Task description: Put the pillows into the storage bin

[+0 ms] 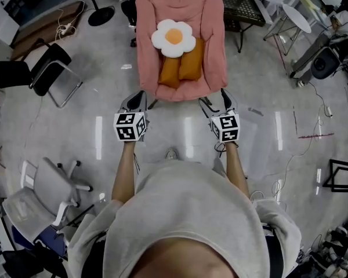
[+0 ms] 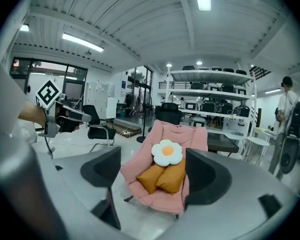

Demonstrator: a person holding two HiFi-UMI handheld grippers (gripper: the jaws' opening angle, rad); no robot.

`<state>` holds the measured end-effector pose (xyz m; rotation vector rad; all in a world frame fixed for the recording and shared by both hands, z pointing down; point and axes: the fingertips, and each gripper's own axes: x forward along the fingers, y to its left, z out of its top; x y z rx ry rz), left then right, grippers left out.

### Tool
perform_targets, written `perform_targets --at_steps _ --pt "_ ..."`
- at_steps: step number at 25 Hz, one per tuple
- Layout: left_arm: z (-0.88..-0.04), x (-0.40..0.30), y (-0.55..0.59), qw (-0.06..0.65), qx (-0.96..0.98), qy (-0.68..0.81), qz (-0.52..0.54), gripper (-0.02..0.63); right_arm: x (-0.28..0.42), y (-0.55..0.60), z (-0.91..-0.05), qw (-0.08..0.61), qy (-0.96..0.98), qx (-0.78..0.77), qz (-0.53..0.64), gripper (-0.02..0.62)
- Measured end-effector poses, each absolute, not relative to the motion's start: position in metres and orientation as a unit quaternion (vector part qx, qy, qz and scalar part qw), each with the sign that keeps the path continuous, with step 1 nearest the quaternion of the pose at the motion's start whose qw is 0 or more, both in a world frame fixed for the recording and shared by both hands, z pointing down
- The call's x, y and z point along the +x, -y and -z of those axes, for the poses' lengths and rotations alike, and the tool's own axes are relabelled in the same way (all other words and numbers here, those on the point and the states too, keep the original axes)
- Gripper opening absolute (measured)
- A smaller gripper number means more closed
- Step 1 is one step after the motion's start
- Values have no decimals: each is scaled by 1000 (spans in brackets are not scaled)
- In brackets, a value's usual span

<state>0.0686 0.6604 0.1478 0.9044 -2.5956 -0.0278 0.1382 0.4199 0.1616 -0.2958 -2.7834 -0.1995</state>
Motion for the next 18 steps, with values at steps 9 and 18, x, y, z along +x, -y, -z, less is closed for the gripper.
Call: perform_targets --at_steps 9,18 --pt "-157 12 -647 205 333 920 7 11 88 -407 -177 183 976 -95 63 383" --pt "-173 -55 -630 214 330 919 6 11 24 -391 -198 191 976 -96 53 383"
